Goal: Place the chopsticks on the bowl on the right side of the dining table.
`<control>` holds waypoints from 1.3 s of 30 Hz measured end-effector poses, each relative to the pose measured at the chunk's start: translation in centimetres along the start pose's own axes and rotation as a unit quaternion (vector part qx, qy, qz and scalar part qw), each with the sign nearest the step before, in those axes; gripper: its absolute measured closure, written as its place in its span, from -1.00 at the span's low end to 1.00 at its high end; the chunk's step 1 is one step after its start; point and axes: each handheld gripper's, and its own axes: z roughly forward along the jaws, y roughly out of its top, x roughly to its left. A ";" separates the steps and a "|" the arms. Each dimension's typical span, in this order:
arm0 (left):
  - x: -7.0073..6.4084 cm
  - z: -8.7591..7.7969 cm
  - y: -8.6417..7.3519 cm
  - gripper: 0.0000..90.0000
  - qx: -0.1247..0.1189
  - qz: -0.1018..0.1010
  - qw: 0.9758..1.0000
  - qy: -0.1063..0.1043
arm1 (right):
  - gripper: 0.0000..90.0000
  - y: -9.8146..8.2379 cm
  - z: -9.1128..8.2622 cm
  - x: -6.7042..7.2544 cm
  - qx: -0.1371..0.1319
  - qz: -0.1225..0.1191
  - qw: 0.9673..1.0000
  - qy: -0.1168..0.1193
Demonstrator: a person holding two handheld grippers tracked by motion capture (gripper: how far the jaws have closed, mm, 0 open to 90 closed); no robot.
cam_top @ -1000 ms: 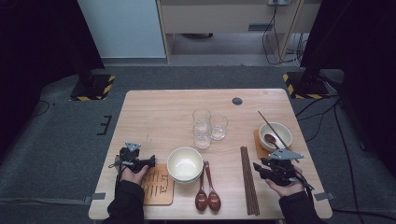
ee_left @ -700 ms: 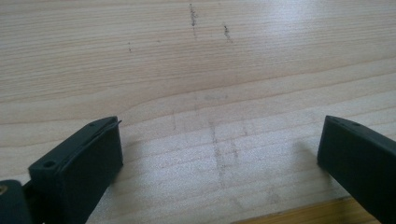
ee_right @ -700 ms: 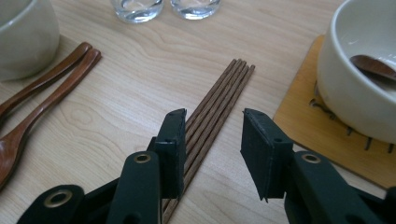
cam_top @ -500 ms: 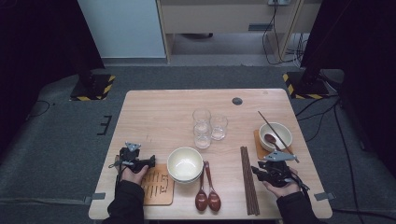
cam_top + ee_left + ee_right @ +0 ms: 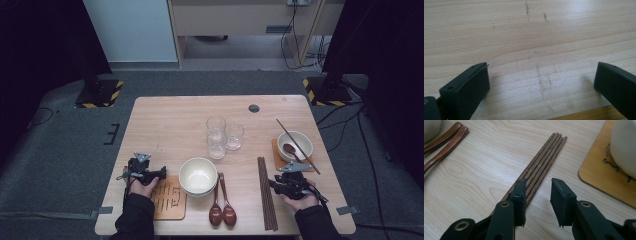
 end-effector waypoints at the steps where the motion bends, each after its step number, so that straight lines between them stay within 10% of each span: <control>1: 0.0 0.0 0.0 -1.00 0.000 0.000 1.000 0.000 | 0.46 0.0 0.1 0.0 0.002 -0.001 1.000 0.000; 39: 0.0 0.0 0.0 -1.00 0.000 0.000 1.000 0.000 | 0.79 0.0 2.0 0.2 0.049 -0.006 0.999 0.001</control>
